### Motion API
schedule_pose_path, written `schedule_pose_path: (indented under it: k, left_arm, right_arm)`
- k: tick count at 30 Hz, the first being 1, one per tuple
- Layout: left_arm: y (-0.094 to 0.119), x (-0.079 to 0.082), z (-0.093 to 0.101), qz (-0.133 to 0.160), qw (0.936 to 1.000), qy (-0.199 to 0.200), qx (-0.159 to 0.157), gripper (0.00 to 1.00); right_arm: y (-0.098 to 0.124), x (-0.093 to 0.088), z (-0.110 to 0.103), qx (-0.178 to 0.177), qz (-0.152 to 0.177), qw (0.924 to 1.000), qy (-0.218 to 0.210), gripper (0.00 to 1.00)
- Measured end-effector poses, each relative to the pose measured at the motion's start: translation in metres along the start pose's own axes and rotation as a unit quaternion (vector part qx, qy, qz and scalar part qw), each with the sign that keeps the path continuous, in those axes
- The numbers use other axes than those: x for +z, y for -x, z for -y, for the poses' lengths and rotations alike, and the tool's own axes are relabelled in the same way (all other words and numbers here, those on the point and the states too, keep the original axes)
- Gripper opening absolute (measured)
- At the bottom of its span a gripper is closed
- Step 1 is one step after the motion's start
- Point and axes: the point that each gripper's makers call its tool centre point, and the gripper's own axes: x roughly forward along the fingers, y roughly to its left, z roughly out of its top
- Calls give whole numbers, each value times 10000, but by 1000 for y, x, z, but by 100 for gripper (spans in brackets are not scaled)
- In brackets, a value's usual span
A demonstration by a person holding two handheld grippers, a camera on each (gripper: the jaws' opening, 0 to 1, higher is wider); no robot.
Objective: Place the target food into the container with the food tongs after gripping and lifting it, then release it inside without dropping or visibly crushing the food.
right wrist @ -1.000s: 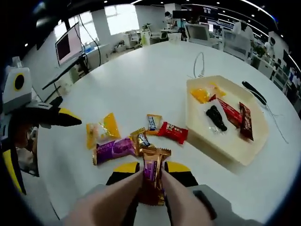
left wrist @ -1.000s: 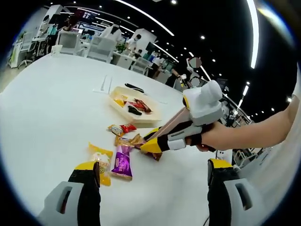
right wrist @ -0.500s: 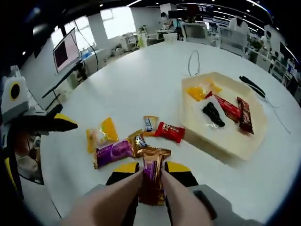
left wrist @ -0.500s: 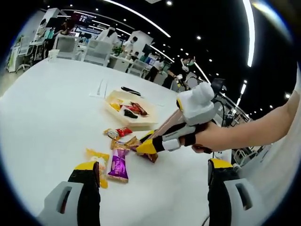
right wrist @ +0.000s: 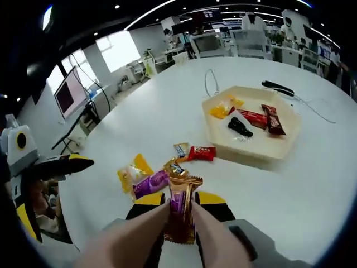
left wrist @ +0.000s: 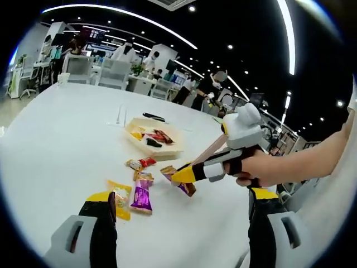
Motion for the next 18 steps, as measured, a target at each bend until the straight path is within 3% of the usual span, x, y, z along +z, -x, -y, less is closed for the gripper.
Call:
schedule_pose_path:
  k: [6, 11, 18]
  left_arm:
    - [2, 12, 10, -24, 9997, -232, -100, 99]
    - [4, 11, 19, -113, 9998, -142, -103, 99]
    - [4, 1, 35, -286, 9995, 62, -118, 99]
  right_arm:
    - [18, 10, 3, -27, 383, 9989, -280, 20]
    - [33, 18, -1, 187, 685, 9965, -436, 21]
    - [52, 20, 1, 330, 852, 9945, -520, 21]
